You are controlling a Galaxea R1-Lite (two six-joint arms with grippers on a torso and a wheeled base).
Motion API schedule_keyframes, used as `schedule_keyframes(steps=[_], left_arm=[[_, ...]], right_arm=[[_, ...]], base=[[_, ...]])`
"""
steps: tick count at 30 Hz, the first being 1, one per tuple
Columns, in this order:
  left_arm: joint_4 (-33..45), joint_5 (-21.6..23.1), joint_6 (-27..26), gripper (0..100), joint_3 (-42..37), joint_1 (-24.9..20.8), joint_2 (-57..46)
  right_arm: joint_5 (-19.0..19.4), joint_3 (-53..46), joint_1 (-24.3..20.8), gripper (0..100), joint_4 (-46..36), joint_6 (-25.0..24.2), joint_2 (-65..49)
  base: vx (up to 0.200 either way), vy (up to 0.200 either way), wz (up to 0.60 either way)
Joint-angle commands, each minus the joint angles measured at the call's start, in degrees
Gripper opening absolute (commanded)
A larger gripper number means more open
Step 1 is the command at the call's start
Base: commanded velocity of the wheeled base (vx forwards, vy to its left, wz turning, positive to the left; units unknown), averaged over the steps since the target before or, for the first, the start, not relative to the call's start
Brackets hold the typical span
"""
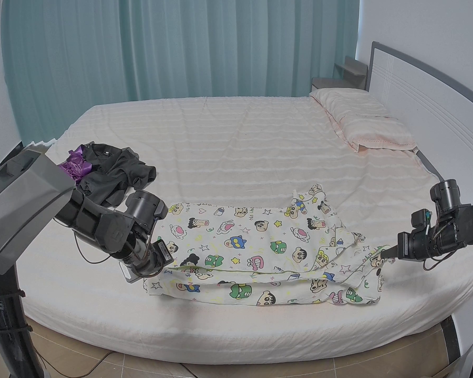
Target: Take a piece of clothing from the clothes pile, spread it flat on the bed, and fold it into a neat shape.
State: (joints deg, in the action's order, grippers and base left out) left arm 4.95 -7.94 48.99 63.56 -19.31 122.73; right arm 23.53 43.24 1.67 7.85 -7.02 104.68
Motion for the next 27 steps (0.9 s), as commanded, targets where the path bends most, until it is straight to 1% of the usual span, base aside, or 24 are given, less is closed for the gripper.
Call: schedule_keyframes(steps=[1,5,8,13,20,21,22,27], left_arm=[[-0.03,-0.41,0.58,0,6.31,0.50,5.41],[0.41,-0.50,0.58,0,10.88,0.33,7.96],[0.68,-0.50,0.58,0,13.25,0.24,10.16],[2.26,-1.73,0.66,0,15.98,0.24,12.53],[2.26,-2.08,0.75,0,18.09,0.24,13.94],[2.26,-2.08,1.54,0,18.70,0.24,14.20],[2.26,-2.08,2.25,100,19.23,0.24,14.46],[2.70,-2.17,3.74,100,20.55,0.50,15.17]], right_arm=[[-0.06,5.01,-0.18,0,-0.03,-1.24,5.62],[-0.24,7.03,-0.18,0,-0.03,-1.94,7.38],[-1.56,8.35,-0.26,0,0.06,-2.21,9.14],[-1.82,10.99,-0.26,0,-0.03,-4.05,11.07],[-1.91,13.10,-0.26,0,-0.12,-4.76,13.18],[-2.08,13.19,-0.18,0,-0.03,-4.76,13.62],[-2.17,13.36,-0.18,100,-0.03,-4.76,13.88],[-2.08,13.27,-0.18,100,0.06,-5.46,14.67]], base=[[0.000,0.000,0.00],[0.000,0.000,0.00],[0.000,0.000,0.00],[0.000,0.000,0.00],[0.000,0.000,0.00],[0.000,0.000,0.00],[0.000,0.000,0.00],[0.000,0.000,0.00]])
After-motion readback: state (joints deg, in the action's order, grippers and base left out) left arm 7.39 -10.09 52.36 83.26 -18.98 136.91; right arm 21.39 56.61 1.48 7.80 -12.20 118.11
